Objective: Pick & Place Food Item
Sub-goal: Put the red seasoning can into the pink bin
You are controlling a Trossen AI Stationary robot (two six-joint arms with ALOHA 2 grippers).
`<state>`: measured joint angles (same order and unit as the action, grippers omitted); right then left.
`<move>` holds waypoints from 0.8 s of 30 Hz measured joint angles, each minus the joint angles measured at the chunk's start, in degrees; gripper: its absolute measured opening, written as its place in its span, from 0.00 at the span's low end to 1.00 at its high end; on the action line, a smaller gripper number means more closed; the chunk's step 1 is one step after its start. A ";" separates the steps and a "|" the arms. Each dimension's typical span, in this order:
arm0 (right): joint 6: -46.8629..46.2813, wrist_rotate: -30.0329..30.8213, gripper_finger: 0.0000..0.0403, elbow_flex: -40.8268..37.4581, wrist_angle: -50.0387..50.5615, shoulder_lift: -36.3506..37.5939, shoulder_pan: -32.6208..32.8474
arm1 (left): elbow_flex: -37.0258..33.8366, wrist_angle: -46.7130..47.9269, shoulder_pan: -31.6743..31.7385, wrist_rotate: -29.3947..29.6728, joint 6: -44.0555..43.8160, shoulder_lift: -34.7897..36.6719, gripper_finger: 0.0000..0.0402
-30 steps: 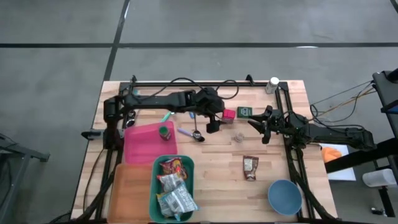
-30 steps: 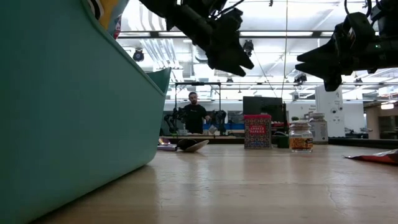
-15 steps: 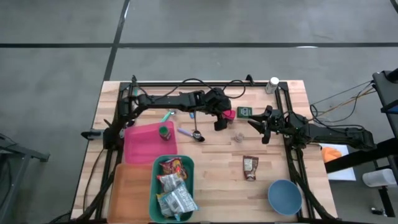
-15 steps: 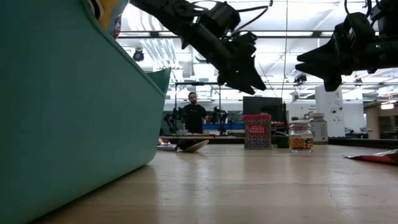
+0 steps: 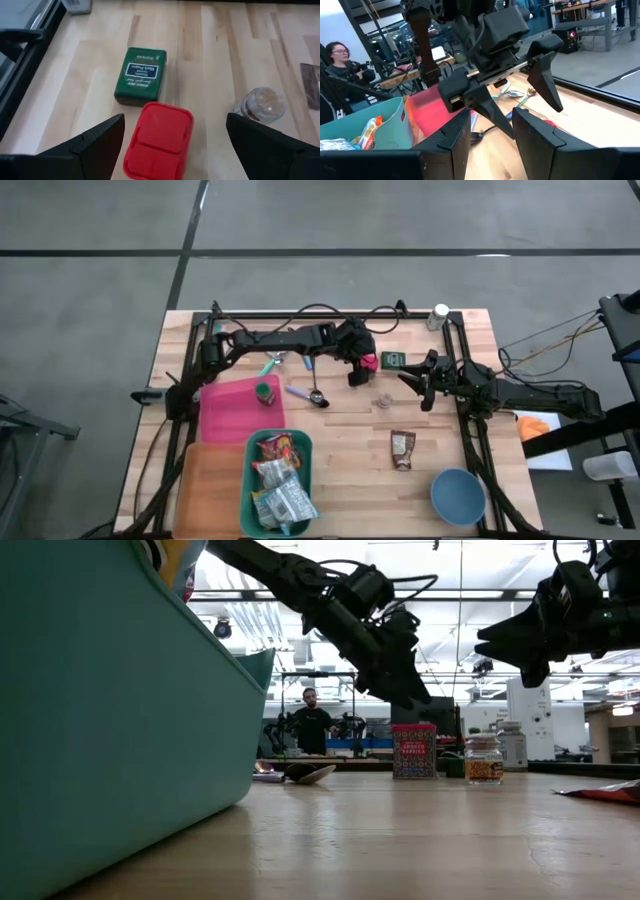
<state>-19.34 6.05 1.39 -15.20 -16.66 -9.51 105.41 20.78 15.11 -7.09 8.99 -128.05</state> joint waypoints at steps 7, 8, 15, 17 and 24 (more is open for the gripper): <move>0.00 0.00 0.35 0.00 0.02 0.01 -0.01 | 0.00 -0.51 0.92 -0.02 1.03 0.00 0.88; 0.00 0.00 0.35 0.00 0.02 0.01 0.01 | 0.00 -0.57 1.28 -0.02 0.80 0.00 0.88; -0.01 0.01 0.35 0.00 0.01 0.01 0.00 | -0.45 -0.12 2.19 -0.68 -0.84 0.00 0.88; -0.01 0.00 0.35 0.00 0.02 0.01 0.00 | -0.70 -0.18 2.24 -0.85 -1.57 0.00 0.88; -0.01 0.02 0.35 0.00 0.00 0.01 -0.01 | -0.76 -0.32 2.50 -0.47 -1.97 -1.68 0.88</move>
<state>-19.35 6.07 1.39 -15.20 -16.64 -9.52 104.64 20.46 17.61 -7.56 7.02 -129.72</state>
